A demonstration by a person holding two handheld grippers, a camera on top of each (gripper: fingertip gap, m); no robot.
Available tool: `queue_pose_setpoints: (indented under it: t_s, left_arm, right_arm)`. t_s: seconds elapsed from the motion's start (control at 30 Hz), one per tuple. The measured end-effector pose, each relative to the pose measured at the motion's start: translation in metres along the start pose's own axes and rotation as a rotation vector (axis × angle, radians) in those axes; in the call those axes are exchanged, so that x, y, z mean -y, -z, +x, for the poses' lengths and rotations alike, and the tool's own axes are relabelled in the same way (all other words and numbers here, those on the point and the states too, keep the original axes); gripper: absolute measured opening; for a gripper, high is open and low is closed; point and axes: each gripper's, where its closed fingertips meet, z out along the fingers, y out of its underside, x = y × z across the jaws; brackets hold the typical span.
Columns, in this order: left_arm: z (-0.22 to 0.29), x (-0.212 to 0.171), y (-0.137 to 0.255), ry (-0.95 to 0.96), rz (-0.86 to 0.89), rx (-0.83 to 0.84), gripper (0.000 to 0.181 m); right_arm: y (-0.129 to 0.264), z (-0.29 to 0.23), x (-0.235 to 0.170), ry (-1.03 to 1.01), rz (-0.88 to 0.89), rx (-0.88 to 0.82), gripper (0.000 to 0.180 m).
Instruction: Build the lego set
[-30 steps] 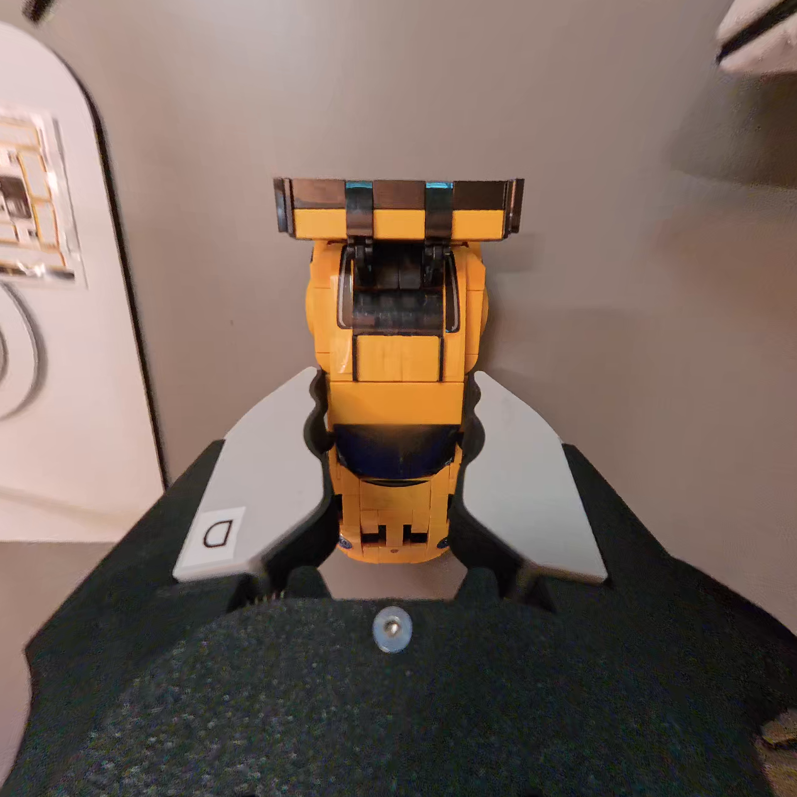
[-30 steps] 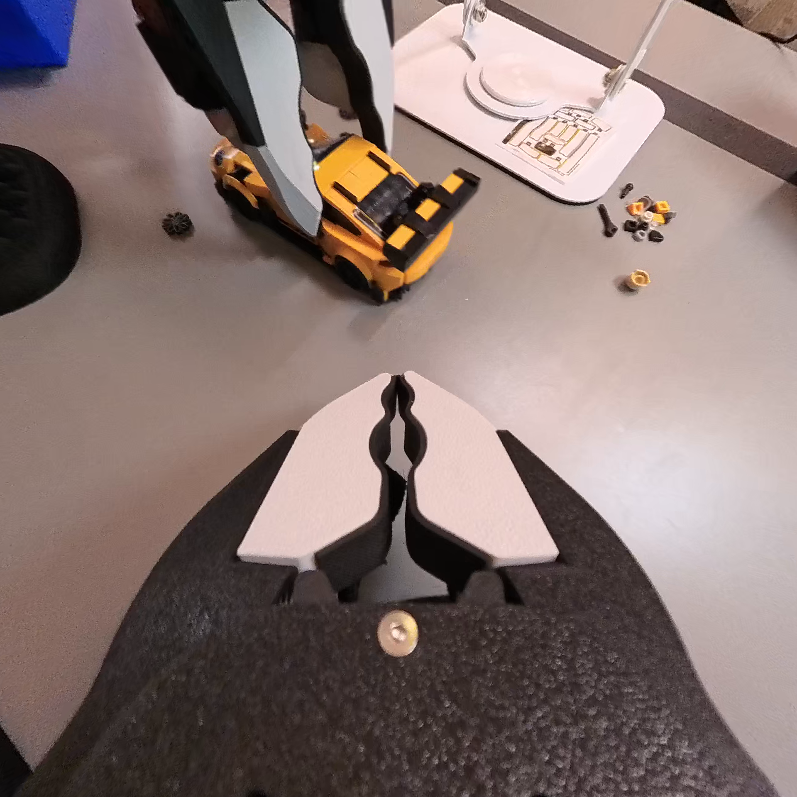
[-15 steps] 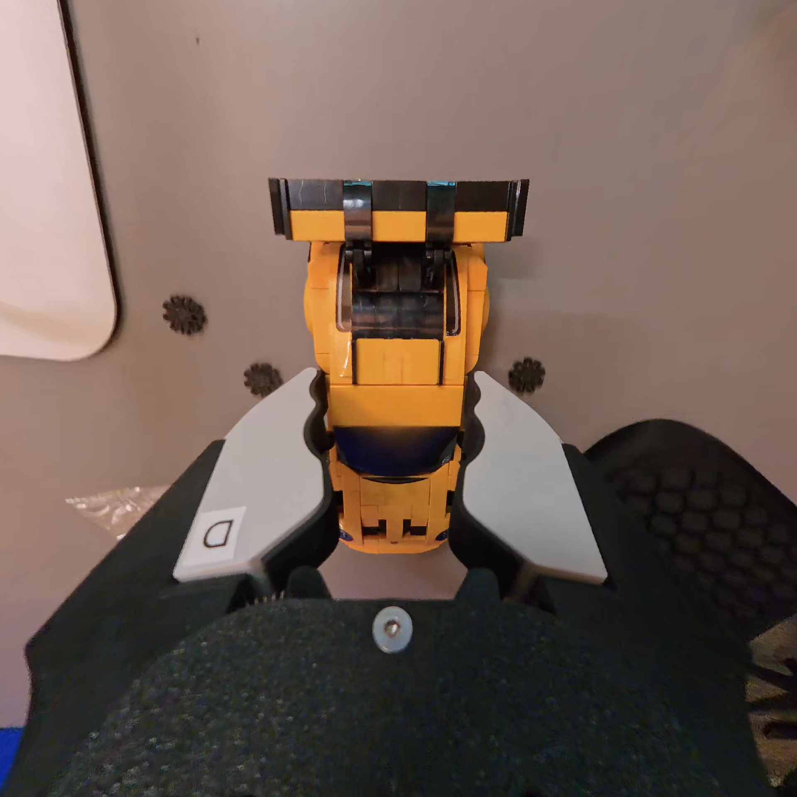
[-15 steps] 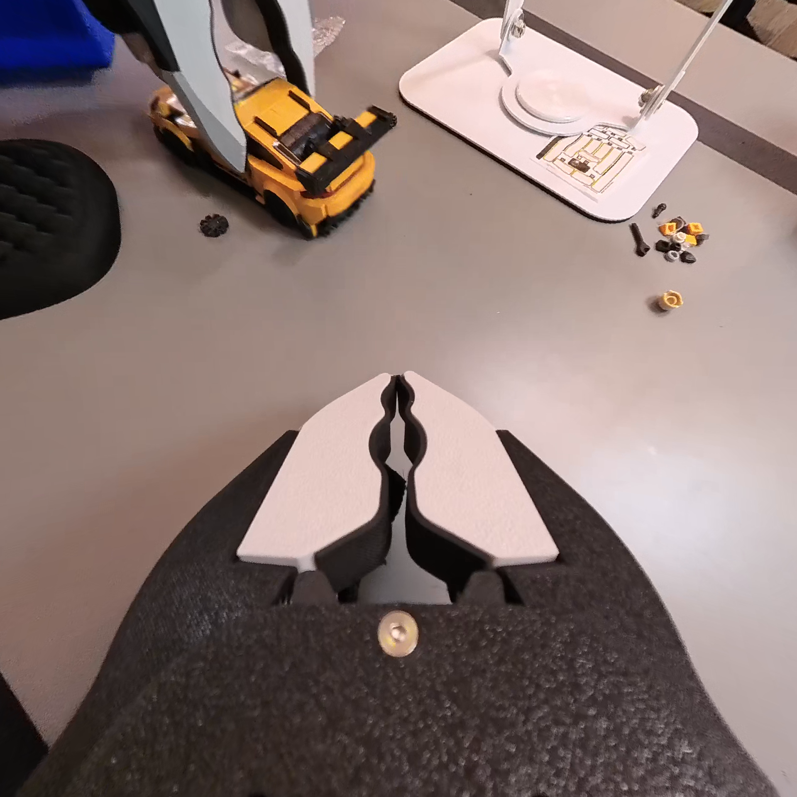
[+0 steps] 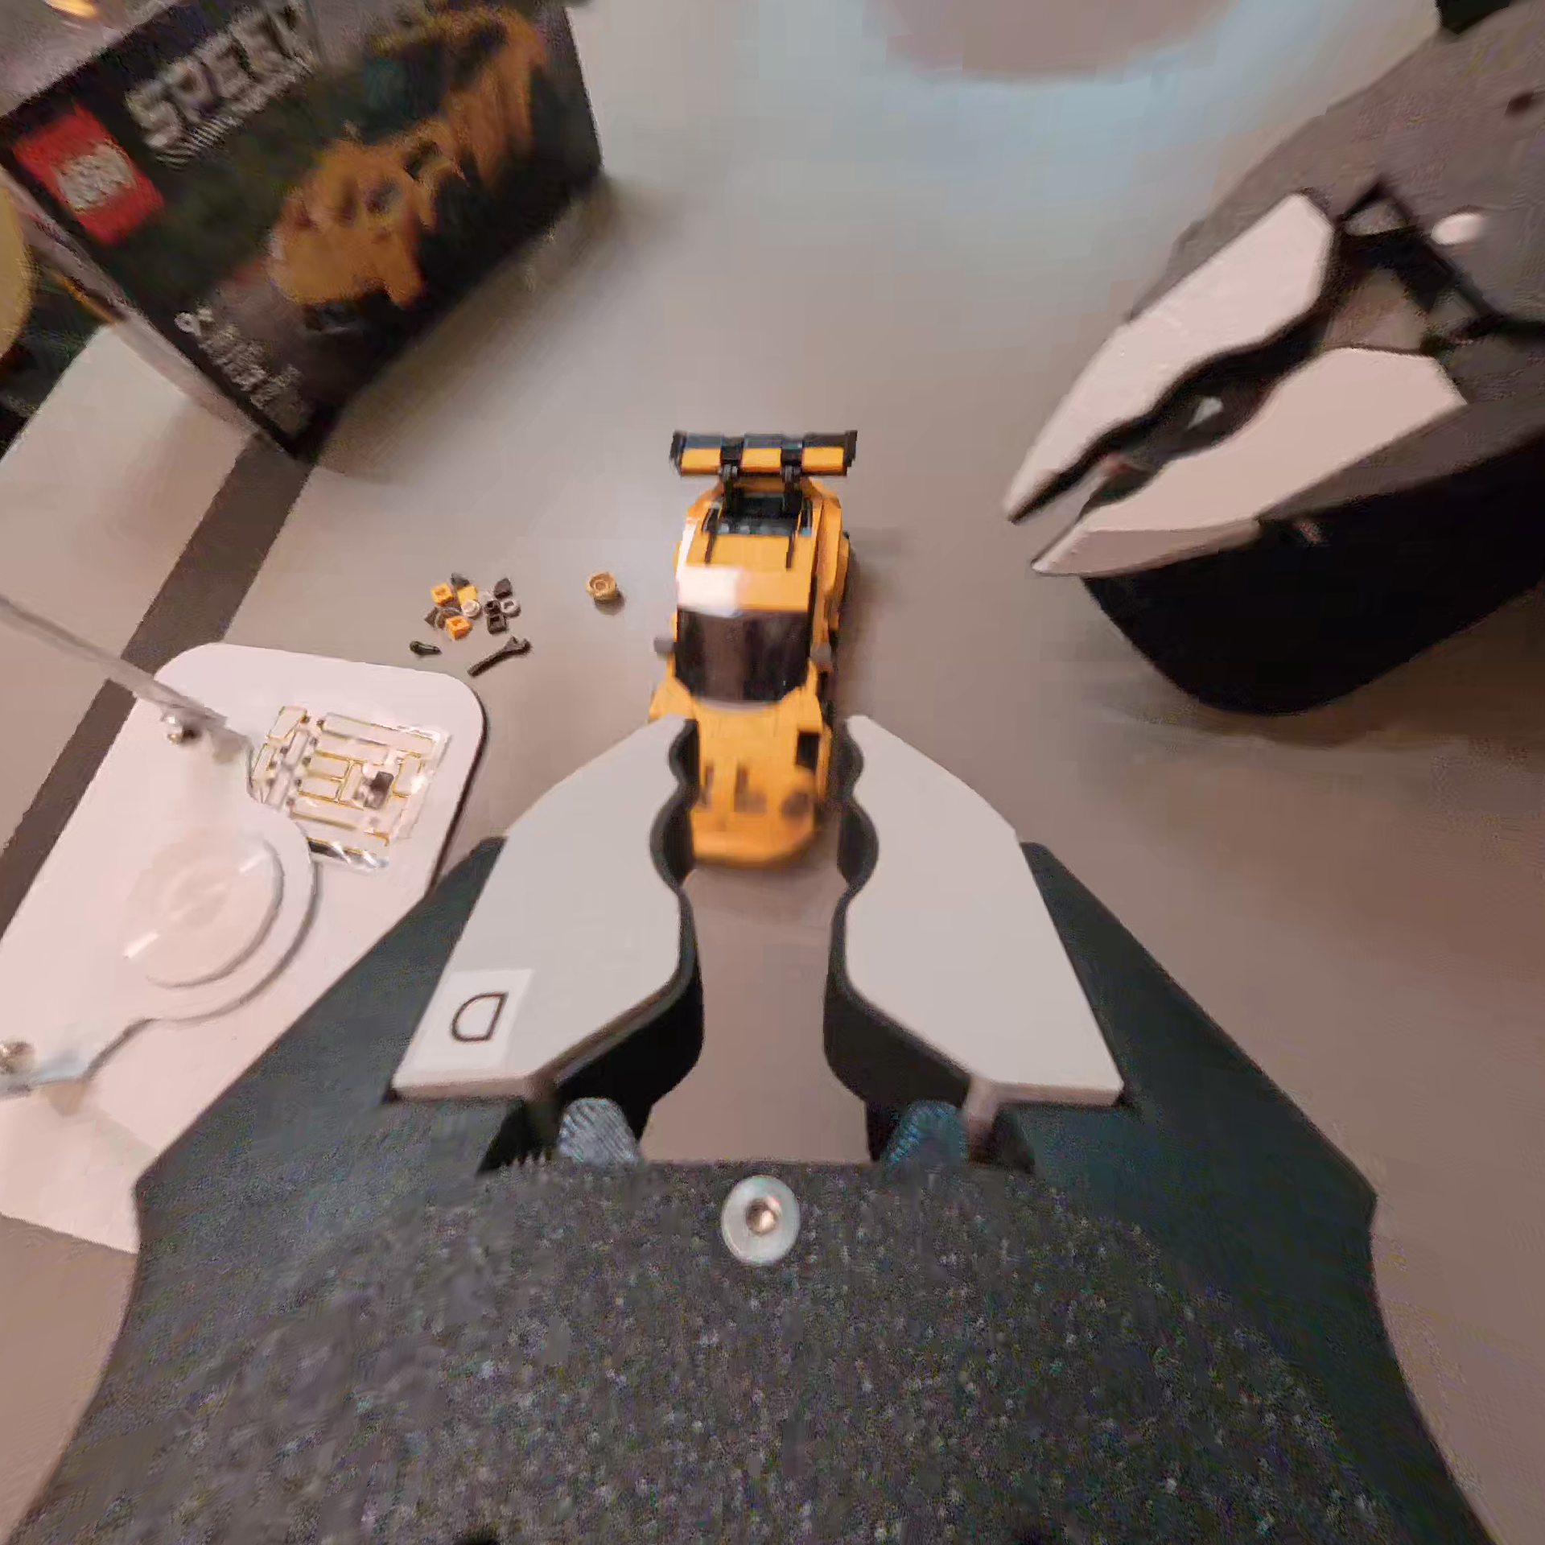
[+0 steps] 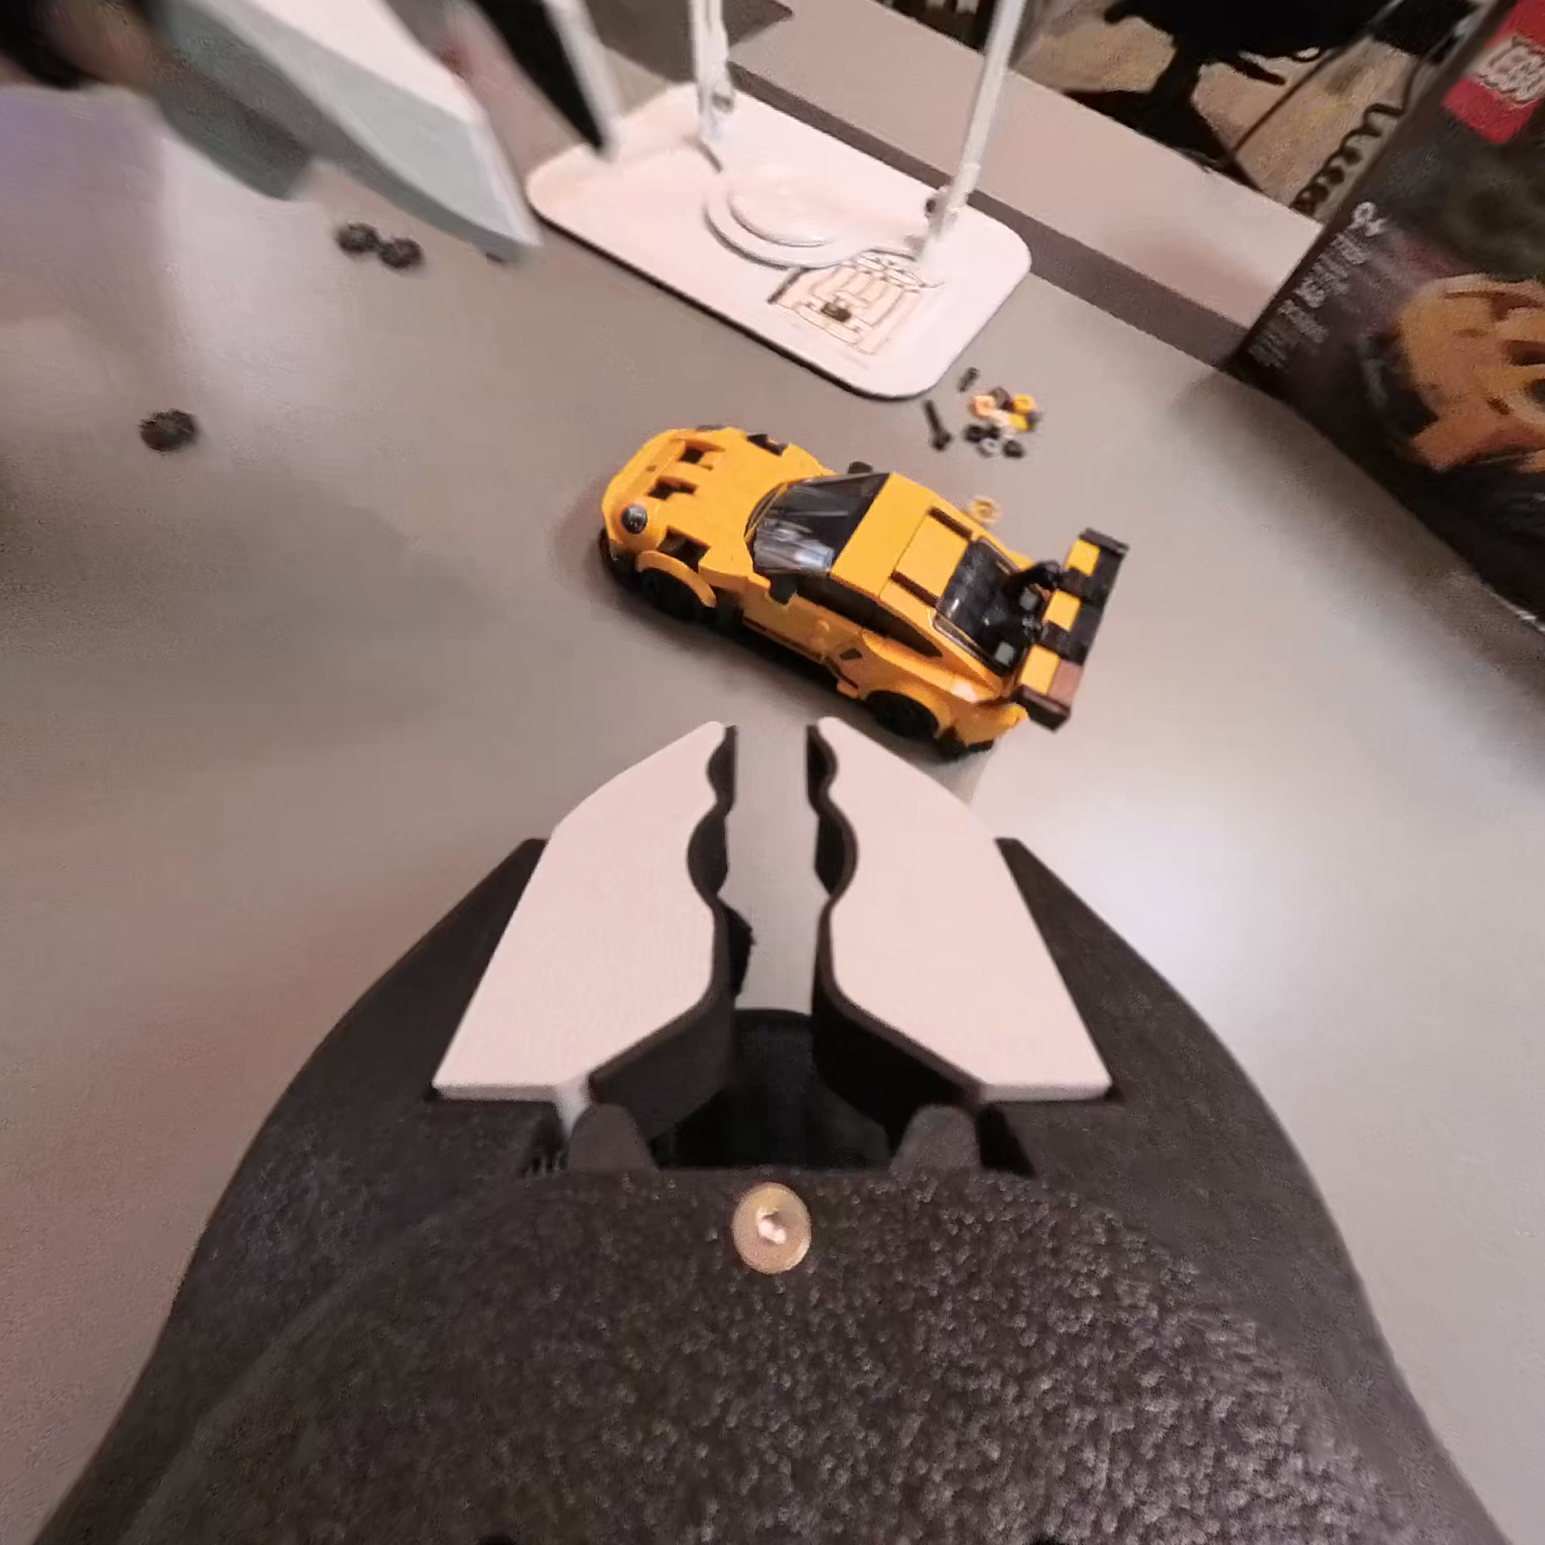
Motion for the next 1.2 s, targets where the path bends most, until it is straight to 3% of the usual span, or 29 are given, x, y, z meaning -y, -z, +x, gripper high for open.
queue_pose_setpoints:
  t_s: [0.1, 0.23, 0.53, 0.9, 1.2]
  left_arm:
    - [0.019, -0.013, 0.016, 0.112, 0.07, 0.038, 0.019]
    - [0.04, -0.037, 0.041, 0.183, 0.095, 0.102, 0.017]
    - [0.042, -0.093, 0.072, 0.43, 0.139, 0.351, 0.018]
    - [0.034, -0.105, 0.076, 0.456, 0.116, 0.467, 0.017]
    - [0.022, -0.125, 0.086, 0.482, 0.069, 0.539, 0.0]
  right_arm:
    - [-0.007, 0.054, -0.005, 0.117, -0.022, -0.045, 0.038]
    - [-0.02, 0.104, -0.012, 0.272, -0.076, 0.076, 0.059]
    - [-0.028, 0.161, -0.037, 0.265, -0.234, -0.008, 0.058]
    - [-0.012, 0.2, -0.068, 0.226, -0.345, 0.032, 0.063]
    - [-0.012, 0.209, -0.072, 0.324, -0.427, -0.036, 0.053]
